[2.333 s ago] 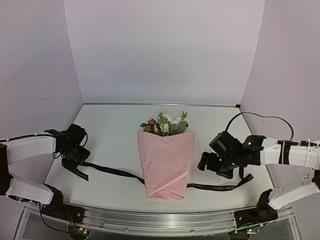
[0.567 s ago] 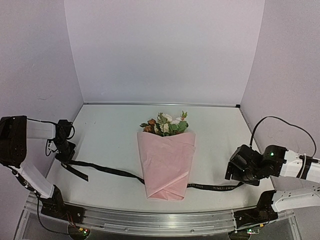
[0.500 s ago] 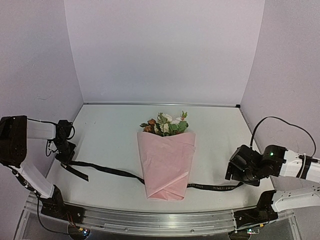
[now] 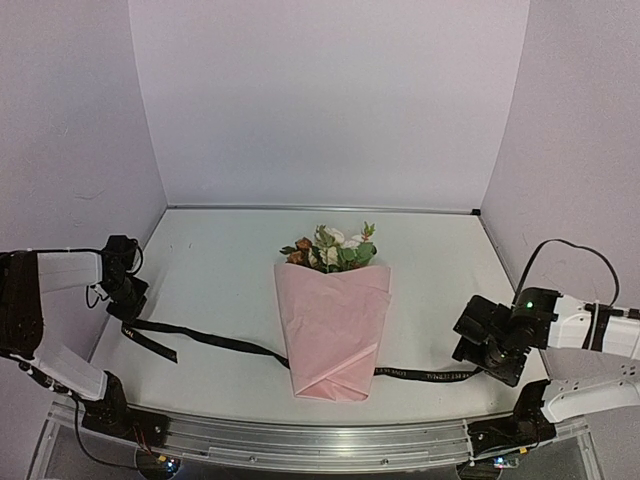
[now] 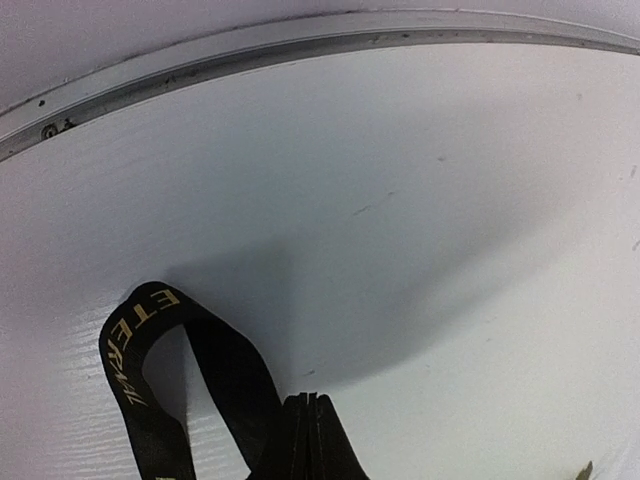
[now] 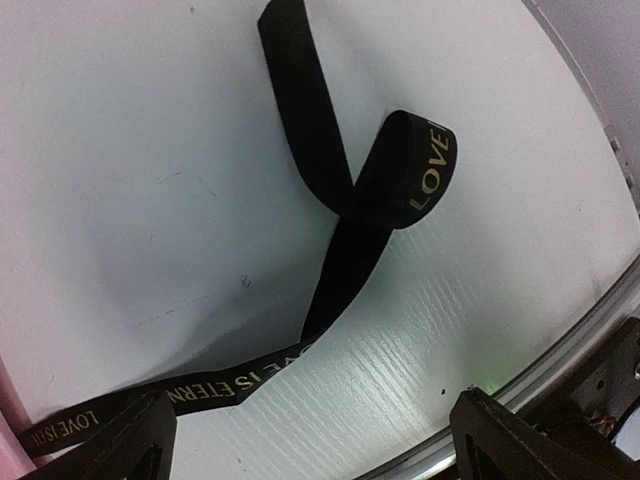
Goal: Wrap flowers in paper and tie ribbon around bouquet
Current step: Pick up the ribbon from the folded bouquet.
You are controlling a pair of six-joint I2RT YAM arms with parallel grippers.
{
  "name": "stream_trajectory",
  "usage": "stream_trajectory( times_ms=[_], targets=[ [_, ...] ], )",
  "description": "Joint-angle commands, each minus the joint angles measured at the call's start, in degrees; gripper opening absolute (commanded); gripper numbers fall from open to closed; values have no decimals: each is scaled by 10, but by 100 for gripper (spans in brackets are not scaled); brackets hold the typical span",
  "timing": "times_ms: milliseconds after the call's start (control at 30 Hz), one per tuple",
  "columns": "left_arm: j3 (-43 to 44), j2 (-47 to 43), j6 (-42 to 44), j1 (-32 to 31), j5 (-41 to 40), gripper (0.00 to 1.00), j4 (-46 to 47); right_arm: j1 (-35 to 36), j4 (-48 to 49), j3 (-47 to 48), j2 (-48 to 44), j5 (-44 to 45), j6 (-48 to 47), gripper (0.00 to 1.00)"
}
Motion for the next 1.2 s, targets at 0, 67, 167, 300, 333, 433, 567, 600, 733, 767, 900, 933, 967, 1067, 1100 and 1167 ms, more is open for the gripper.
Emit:
stream_trajectory(
  times_ms=[0, 67, 167, 300, 333, 433, 567, 600, 733, 767, 900, 933, 967, 1067, 1100, 1167],
  targets=[
    [5, -41, 24, 3, 0, 8, 2, -9, -22, -1, 27, 7, 80, 97],
    [8, -47, 29, 3, -2, 14, -2, -22, -18, 11, 52, -8, 82, 95],
    [7, -57, 30, 3, -11, 27, -11, -36, -14, 29, 100, -32, 81, 91],
    [-2, -59, 24, 3, -13, 40, -11, -45, 36, 3, 121, -41, 111, 86],
    [-3, -57, 23, 3, -12, 42, -11, -50, 58, -9, 124, -44, 118, 85],
    [-12, -50, 23, 3, -13, 47, -6, -62, 113, -41, 132, -51, 128, 83],
    [-23, -37, 20, 3, -11, 57, -2, -67, 164, -66, 141, -54, 127, 81],
    [-25, -33, 19, 3, -12, 60, -5, -67, 172, -71, 143, -53, 127, 81],
    [-33, -26, 15, 4, -27, 69, -15, -68, 216, -97, 146, -48, 130, 75],
    [-34, -25, 14, 5, -32, 71, -18, -68, 223, -100, 147, -46, 128, 73],
    [-30, -10, 13, 9, -36, 73, -19, -68, 238, -106, 148, -46, 114, 66],
    [-28, -3, 11, 9, -35, 73, -20, -68, 241, -106, 148, -47, 112, 64],
    [-26, 4, 8, 10, -36, 73, -22, -68, 242, -106, 148, -47, 109, 62],
    [-23, 29, -4, 11, -41, 70, -21, -69, 246, -107, 148, -48, 98, 53],
    [-22, 36, -7, 11, -41, 70, -22, -69, 247, -106, 149, -49, 96, 51],
    [-19, 50, -16, 12, -43, 68, -25, -69, 249, -108, 150, -50, 93, 49]
  ],
)
